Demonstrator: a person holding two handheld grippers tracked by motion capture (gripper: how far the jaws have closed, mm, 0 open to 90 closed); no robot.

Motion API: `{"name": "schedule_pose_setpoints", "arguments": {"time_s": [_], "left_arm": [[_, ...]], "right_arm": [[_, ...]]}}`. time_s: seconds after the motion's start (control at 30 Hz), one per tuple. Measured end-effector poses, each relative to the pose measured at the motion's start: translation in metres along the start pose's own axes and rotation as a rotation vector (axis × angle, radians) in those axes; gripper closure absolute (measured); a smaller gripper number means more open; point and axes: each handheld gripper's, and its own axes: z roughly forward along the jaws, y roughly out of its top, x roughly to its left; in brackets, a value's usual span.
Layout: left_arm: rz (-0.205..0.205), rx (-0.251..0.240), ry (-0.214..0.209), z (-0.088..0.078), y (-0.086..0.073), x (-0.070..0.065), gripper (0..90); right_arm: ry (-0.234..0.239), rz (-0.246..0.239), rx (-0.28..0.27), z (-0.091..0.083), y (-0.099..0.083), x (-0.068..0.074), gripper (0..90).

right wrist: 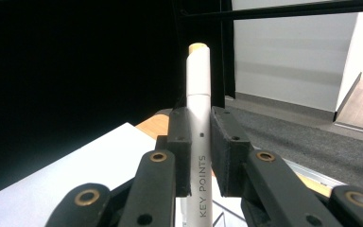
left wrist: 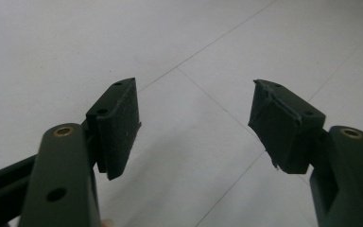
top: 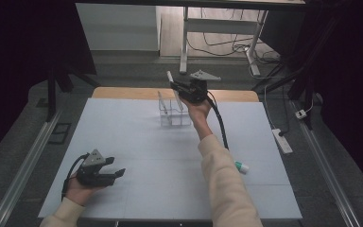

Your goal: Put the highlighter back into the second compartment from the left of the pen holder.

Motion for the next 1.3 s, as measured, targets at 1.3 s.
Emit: {"name": "schedule_pose_setpoints", "arguments": {"time_s": [1.3], "left_arm": [[0.006,0.009,0.012,-0.001,-0.001,-0.001,33.6]], "right_arm": [[0.001,-0.011,0.119,-0.028,-0.02,-0.007,53.7]]}}
